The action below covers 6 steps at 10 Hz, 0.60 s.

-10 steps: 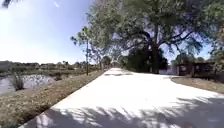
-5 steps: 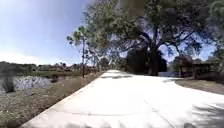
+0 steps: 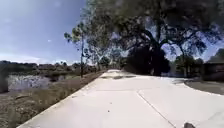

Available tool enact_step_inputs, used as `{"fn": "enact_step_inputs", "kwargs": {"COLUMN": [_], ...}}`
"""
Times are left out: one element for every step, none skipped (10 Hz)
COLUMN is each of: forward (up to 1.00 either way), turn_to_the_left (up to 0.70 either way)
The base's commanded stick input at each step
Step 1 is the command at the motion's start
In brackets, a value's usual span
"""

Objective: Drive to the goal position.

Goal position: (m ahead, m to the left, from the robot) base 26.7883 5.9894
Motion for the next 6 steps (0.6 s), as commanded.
{"fn": "enact_step_inputs", "kwargs": {"forward": [1.00, 1.00, 1.00, 1.00, 1.00, 1.00], "turn_to_the_left": [0.00, 0.00, 0.00, 0.00, 0.00, 0.00]}}
